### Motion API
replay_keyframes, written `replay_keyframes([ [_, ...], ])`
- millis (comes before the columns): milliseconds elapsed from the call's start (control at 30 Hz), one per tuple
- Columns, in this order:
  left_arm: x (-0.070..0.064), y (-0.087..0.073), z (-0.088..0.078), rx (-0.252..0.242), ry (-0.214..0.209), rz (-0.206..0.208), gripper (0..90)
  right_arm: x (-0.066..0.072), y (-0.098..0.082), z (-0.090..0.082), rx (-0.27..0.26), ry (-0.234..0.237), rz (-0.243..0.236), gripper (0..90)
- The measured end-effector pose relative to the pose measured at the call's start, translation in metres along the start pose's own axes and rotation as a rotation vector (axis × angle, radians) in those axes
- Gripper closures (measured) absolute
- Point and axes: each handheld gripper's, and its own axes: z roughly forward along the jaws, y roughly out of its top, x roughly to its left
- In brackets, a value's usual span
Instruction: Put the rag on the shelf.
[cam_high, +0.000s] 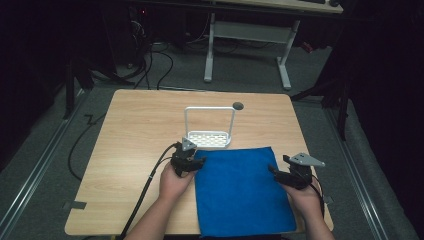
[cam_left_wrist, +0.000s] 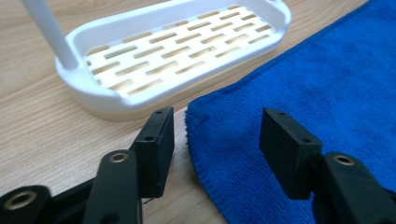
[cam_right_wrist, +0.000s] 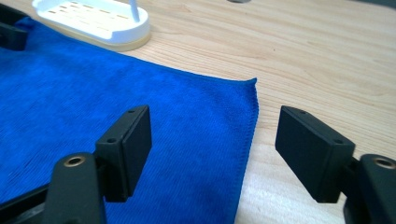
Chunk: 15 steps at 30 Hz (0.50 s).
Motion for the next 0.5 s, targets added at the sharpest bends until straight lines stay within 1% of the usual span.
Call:
replay_keyframes([
  [67,0.0,0.0,0.001,0.003,0.011,-0.003,49.0,0.0,0.002,0.005,0.006,-0.015,-0.008,31.7],
  [100,0.0,0.0,0.001,0.009,0.01,-0.004,50.0,-0.001,0.006,0.009,0.017,-0.025,-0.015,33.5],
  [167,0.0,0.0,0.001,0.009,0.01,-0.01,50.2,-0.002,0.008,0.011,0.019,-0.027,-0.014,34.5],
  [200,0.0,0.0,0.001,0.01,0.014,-0.016,51.8,-0.005,0.013,0.015,0.022,-0.025,0.002,36.7],
  [267,0.0,0.0,0.002,0.01,0.019,-0.015,52.4,-0.007,0.015,0.017,0.024,-0.03,0.003,37.4],
  [300,0.001,0.0,0.002,0.012,0.021,-0.026,53.4,-0.01,0.019,0.024,0.04,-0.038,0.008,39.0],
  [333,0.001,0.0,0.002,0.012,0.021,-0.026,53.8,-0.01,0.019,0.024,0.04,-0.038,0.008,39.0],
  [367,0.002,0.0,0.002,0.008,0.018,-0.042,54.5,-0.012,0.022,0.029,0.046,-0.047,0.002,41.4],
  [467,0.002,0.0,0.002,0.005,0.018,-0.049,55.7,-0.014,0.024,0.034,0.06,-0.05,0.003,42.6],
  [500,0.003,0.0,0.002,0.004,0.017,-0.058,56.5,-0.015,0.025,0.039,0.07,-0.053,0.007,43.8],
])
